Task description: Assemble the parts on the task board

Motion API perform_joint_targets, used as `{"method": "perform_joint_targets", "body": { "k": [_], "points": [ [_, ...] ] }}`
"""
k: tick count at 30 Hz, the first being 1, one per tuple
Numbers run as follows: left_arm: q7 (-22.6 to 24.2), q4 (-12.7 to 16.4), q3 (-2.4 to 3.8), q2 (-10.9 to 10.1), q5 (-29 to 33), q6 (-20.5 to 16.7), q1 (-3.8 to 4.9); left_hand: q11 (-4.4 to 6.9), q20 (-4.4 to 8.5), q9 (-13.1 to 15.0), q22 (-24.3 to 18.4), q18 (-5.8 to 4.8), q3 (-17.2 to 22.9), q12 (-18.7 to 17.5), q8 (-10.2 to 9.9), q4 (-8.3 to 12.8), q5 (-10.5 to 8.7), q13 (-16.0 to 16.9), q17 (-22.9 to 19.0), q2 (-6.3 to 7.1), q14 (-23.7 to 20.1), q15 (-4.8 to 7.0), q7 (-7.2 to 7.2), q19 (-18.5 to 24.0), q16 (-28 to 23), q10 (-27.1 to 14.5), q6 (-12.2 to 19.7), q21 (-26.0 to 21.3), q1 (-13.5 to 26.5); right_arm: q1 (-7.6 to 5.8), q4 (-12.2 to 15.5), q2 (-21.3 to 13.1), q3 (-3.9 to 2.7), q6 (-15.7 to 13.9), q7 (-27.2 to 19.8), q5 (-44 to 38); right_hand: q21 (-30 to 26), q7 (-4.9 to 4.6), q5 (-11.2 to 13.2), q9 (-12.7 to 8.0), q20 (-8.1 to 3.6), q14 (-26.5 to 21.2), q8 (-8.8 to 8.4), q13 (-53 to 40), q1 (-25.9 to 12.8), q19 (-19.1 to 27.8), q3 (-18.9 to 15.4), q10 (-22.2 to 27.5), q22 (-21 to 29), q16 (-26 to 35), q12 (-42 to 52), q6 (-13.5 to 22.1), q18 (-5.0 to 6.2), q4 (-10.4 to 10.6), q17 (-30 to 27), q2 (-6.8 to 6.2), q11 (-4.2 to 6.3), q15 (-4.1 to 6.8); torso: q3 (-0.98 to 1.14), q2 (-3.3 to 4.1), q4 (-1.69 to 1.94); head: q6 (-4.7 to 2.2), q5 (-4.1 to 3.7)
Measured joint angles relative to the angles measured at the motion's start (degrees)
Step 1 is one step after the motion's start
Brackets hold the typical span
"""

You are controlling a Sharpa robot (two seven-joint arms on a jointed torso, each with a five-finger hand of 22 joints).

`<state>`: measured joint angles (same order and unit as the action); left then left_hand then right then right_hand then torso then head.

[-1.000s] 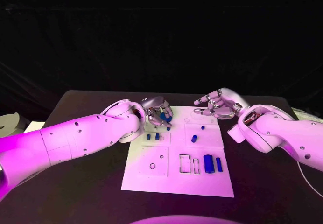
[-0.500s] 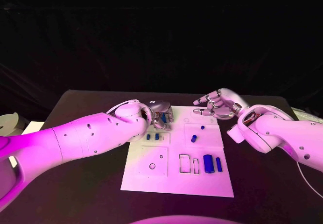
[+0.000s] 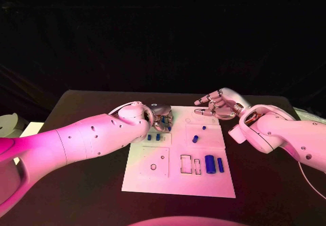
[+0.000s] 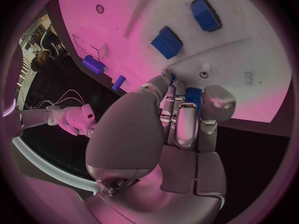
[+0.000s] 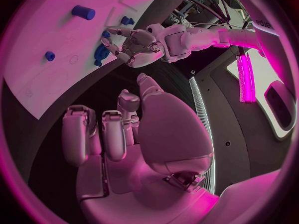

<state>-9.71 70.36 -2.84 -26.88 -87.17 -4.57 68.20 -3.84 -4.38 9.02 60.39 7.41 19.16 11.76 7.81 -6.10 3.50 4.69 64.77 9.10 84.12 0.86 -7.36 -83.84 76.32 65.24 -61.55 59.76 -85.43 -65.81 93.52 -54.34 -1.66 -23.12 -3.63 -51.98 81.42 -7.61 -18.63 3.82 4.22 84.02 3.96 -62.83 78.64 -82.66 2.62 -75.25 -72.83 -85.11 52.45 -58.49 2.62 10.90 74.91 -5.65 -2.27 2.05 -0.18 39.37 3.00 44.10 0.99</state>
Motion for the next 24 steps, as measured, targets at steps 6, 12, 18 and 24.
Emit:
{"method": "perform_joint_targets", "body": {
  "k": [6,12,18,24],
  "points": [
    [0.0,-0.5,0.05,0.4,-0.3,0.1,-0.02,0.06,0.0,-0.6,1.2,-0.71,3.3,-1.4,-0.5,0.7,0.0,-0.7,-0.2,-0.35,-0.2,0.27,0.1,0.0,0.0,1.3,-0.7,0.8,-0.4,0.0,0.0,0.1,0.0,0.0,0.0,0.0,0.0,0.0,0.0,0.0,0.0,0.0,0.0,0.0,0.0,0.0,0.0,0.0,0.0,0.0,0.0,0.0,0.0,0.0,0.0,0.0,0.0,0.0,0.01,-0.03,0.03,0.1,-0.02],
    [0.1,-0.9,0.11,0.8,-0.4,0.2,-0.03,0.34,0.0,-1.3,2.0,-0.71,6.9,-3.0,-1.0,1.6,-0.01,-0.9,-0.6,0.08,-0.2,0.27,0.22,0.0,0.0,3.3,-2.5,1.5,0.1,0.0,0.0,0.1,-0.01,0.1,0.0,0.0,0.0,0.0,0.0,0.0,0.0,0.0,0.0,0.0,0.0,0.0,0.0,0.0,0.0,0.0,0.0,0.0,0.0,0.0,0.0,0.0,0.0,0.0,0.02,-0.03,0.01,0.14,0.03],
    [0.2,-1.2,0.16,0.9,-0.5,0.3,-0.05,0.37,0.0,-1.5,2.5,-0.7,8.0,-3.5,-1.1,2.0,-0.02,-0.9,-0.6,-0.25,-0.2,0.27,0.32,0.0,0.0,3.9,-2.9,1.9,0.7,0.0,0.0,0.1,-0.01,0.1,0.0,0.0,0.0,0.0,0.0,0.0,0.0,0.0,0.0,0.0,0.0,0.0,0.0,0.0,0.0,0.0,0.0,0.0,0.0,0.0,0.0,0.0,0.0,0.0,0.04,-0.03,0.0,0.18,-0.02],
    [0.2,-1.2,0.18,0.9,-0.5,0.2,-0.12,0.67,0.2,-1.6,2.5,-0.71,9.0,-4.0,-1.2,2.6,-0.03,-0.8,-0.8,-0.2,-0.2,0.27,0.3,-0.2,0.2,4.8,-3.8,1.9,1.2,0.0,0.0,0.2,-0.01,0.2,0.0,0.0,0.0,0.0,0.0,0.0,0.0,0.0,0.0,0.0,0.0,0.0,0.0,0.0,0.0,0.0,0.0,0.0,0.0,0.0,0.0,0.0,0.0,0.0,0.06,-0.03,-0.01,0.18,0.01]
  ]
}}
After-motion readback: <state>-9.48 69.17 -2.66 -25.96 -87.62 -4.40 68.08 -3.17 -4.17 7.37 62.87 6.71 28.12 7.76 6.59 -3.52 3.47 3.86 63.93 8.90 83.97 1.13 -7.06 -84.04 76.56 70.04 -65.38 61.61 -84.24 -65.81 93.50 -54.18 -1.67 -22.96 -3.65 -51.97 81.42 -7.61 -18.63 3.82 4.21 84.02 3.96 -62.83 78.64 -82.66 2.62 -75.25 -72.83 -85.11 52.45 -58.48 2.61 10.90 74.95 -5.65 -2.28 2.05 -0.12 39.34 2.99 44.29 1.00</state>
